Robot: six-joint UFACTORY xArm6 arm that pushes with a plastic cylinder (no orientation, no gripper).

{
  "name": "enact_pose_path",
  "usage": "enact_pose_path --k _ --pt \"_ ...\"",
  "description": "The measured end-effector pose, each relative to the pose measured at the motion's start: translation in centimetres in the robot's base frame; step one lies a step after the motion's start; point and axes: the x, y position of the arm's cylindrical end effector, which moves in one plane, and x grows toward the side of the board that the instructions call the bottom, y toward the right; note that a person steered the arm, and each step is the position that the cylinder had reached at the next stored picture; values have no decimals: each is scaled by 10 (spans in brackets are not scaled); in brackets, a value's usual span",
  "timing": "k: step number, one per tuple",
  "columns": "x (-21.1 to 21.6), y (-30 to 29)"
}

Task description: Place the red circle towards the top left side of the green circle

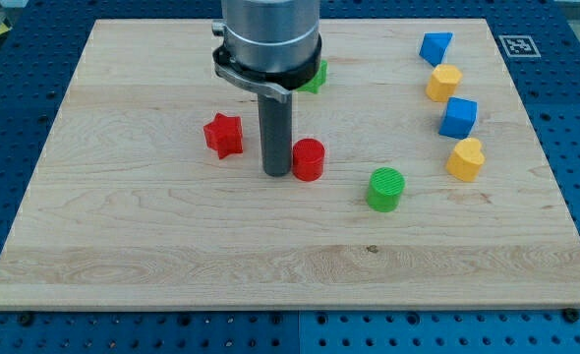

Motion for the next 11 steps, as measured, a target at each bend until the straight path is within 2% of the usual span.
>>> enact_pose_path --k 1,2,4,11 --pt "-11 -10" --pt "2 -10" --pt "2 -10" --pt "2 61"
